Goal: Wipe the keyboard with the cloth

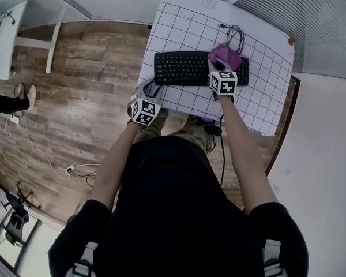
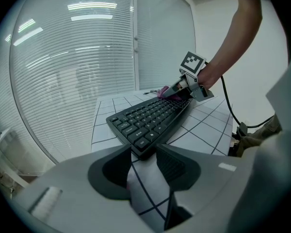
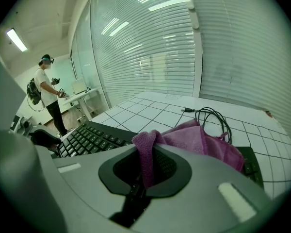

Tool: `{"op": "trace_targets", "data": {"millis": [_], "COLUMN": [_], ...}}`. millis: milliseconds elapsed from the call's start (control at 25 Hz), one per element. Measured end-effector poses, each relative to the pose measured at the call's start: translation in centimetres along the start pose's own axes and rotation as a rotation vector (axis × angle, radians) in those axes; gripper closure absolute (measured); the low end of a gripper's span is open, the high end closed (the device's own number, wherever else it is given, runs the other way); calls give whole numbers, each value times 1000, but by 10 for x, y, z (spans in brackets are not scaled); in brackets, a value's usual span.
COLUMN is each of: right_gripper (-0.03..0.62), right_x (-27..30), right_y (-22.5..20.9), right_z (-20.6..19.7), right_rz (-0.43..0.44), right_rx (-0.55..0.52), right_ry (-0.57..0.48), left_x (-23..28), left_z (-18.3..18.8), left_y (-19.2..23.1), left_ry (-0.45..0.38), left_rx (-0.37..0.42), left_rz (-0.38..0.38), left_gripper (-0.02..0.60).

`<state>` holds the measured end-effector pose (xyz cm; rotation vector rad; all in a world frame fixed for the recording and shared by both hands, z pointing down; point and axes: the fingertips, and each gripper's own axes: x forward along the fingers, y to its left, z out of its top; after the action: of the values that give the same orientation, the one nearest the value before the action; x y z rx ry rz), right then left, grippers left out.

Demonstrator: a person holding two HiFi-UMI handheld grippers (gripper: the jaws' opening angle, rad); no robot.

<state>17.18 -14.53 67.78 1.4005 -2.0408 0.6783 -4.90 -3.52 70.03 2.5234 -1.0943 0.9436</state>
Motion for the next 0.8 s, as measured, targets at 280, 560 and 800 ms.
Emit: {"op": "trace_targets", "data": {"millis": [280, 560, 800], "right_gripper": [554, 554, 554], "right_x": [2, 2, 2], "right_y": [3, 5, 11], "right_z": [0, 0, 1], "right_rz": [-10, -21, -31], "right_rx": [8, 17, 2], "right_ry": [3, 4, 0], "left_x": [1, 0, 0], "left_z": [0, 0, 1], "left_y": [0, -1, -2], "left_ry": [-3, -2, -4], "left_rx": [1, -1, 4], "left_rz": [-4, -4, -9], "left_gripper": [446, 443, 434]}}
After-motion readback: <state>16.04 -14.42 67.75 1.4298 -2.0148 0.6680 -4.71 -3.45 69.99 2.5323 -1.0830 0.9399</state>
